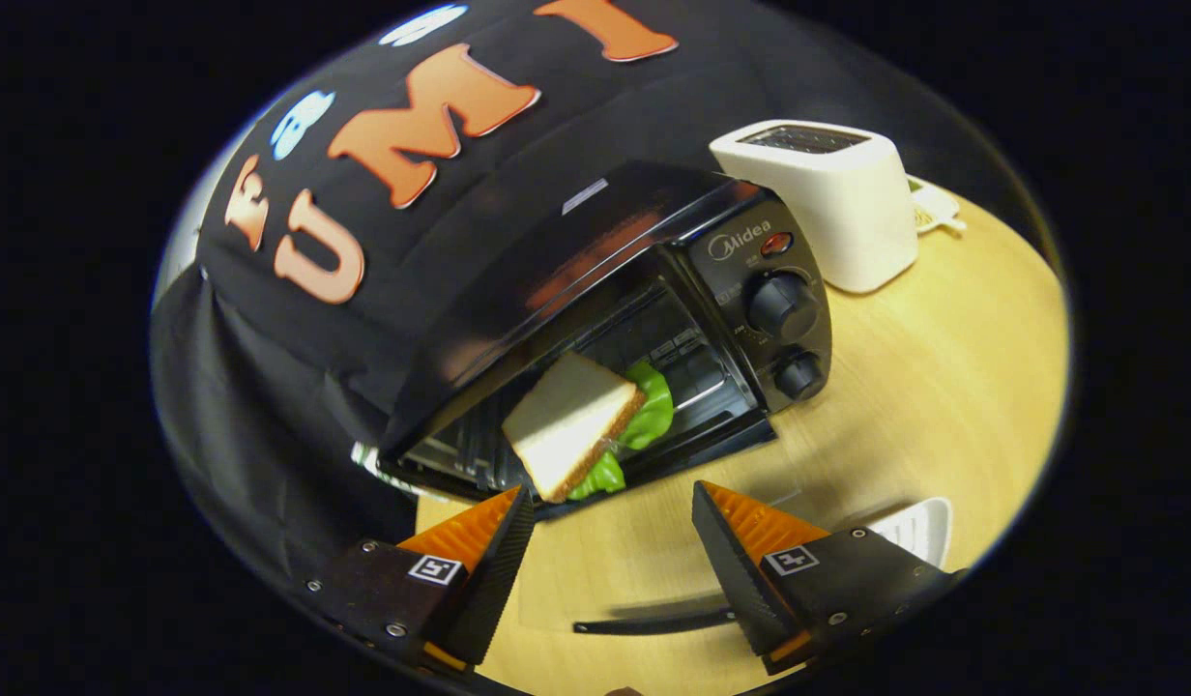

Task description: Open the toaster oven, put the food inside, and close the toaster oven door.

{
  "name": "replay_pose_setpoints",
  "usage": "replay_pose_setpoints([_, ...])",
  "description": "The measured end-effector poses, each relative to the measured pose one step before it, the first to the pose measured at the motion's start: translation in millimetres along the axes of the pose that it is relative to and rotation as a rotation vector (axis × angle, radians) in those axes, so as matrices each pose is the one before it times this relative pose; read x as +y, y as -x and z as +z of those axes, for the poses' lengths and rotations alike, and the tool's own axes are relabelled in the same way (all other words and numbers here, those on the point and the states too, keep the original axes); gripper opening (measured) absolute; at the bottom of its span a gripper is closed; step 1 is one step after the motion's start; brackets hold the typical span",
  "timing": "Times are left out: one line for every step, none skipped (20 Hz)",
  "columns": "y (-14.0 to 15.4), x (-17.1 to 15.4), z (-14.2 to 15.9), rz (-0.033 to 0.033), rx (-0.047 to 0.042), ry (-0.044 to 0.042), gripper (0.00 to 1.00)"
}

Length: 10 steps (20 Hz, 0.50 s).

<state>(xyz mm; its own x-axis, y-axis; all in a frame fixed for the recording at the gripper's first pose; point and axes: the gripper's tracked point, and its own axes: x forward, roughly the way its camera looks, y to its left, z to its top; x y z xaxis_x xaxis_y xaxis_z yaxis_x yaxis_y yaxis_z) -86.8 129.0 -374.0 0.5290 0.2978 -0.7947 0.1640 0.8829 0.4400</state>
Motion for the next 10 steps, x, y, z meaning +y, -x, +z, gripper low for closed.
replay_pose_setpoints([5.74,-4.59,-7.58,-0.01328,0.01317,0.04779,0.98])
replay_pose_setpoints([5.38,-2.79,-7.36,-0.01211,0.01397,0.03771,0.98])
replay_pose_setpoints([4.62,-1.15,-9.14,-0.01591,0.01199,0.03457,0.98])
replay_pose_setpoints([2.83,0.24,-8.25,-0.00544,0.01063,0.03302,0.98])
replay_pose_setpoints([3.31,2.72,-10.53,-0.00398,0.01265,0.03699,0.98])
replay_pose_setpoints([1.78,1.47,-9.65,0.00254,0.02150,0.05013,0.98])
replay_pose_setpoints([3.05,-2.63,-10.56,-0.01486,0.02555,0.05013,0.98])
replay_pose_setpoints([2.71,-3.55,-9.80,-0.01897,0.01405,0.03754,0.99])
replay_pose_setpoints([-0.74,-4.51,-10.89,-0.01790,0.01948,0.01721,0.99])
replay_pose_setpoints([0.70,-1.63,-11.38,-0.01032,0.03241,-0.00356,0.99])
